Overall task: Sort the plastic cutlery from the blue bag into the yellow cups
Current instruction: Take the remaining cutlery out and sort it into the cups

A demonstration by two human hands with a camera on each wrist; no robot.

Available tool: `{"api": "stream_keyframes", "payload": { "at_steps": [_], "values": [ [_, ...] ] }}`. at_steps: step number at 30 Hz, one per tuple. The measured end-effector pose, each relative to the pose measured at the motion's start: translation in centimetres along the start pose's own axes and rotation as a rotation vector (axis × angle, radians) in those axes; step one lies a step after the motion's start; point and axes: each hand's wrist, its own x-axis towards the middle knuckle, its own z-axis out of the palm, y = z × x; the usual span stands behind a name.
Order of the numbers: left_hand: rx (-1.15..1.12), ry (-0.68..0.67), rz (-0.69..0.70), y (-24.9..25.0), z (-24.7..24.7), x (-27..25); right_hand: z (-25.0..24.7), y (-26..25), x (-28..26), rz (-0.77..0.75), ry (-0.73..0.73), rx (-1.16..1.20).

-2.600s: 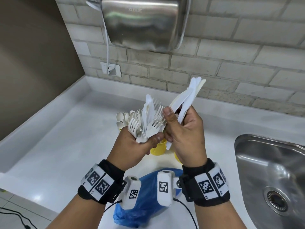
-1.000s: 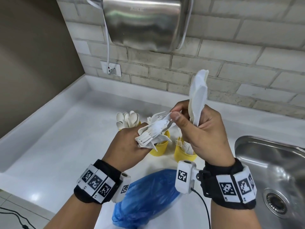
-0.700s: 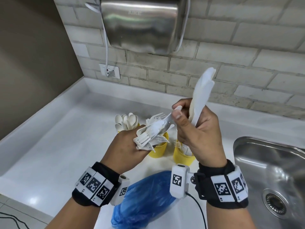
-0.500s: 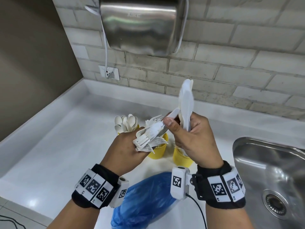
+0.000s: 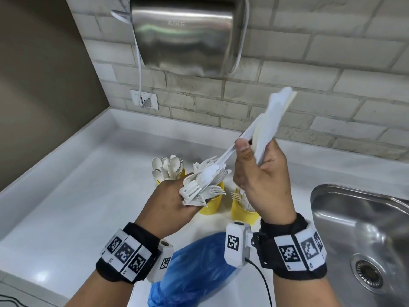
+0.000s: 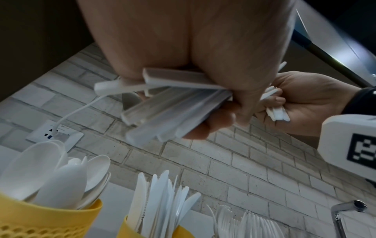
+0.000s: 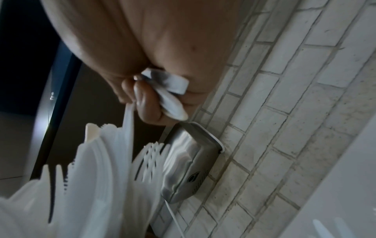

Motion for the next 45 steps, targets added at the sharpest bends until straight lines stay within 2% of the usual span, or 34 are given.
{"api": "stream_keyframes", "payload": {
  "at_steps": [5,10,13,16,19,21,25,30,35,40,45],
  "values": [
    [0.026,-0.002,0.024,-0.2,0.1,0.0,-0.5,-0.5,0.8,-0.086,0.271,0.238],
    [0.020,0.005,0.038,0.0,0.2,0.2,-1.4,-0.7,1.2,-0.004,0.507,0.571],
    [0.035,0.002,0.048,0.0,0.3,0.3,-2.0,-0.4,1.2,0.001,0.621,0.603],
    [0.051,-0.009,0.058,-0.1,0.3,0.4,-2.1,-0.4,1.0,-0.011,0.659,0.486],
    [0.121,-0.006,0.088,-0.2,0.3,0.4,-1.6,-0.1,0.4,-0.058,0.557,0.349],
    [0.217,0.025,0.110,-0.1,0.2,0.3,-1.5,0.4,-0.2,-0.078,0.388,0.271],
    [0.386,0.132,0.132,0.3,0.2,0.2,-1.7,1.0,-1.3,-0.026,-0.003,0.003],
    [0.497,0.244,0.163,0.4,-0.1,0.2,-1.8,0.6,-2.0,0.050,-0.193,-0.128],
    [0.541,0.245,0.135,0.1,-0.1,0.1,-2.4,0.5,-2.1,0.124,-0.262,-0.209],
    [0.560,0.254,0.124,-0.1,0.2,0.1,-2.4,0.4,-2.2,0.156,-0.236,-0.121],
    [0.574,0.238,0.108,-0.3,0.2,0.1,-2.7,0.7,-2.2,0.141,-0.208,-0.168]
  ]
}}
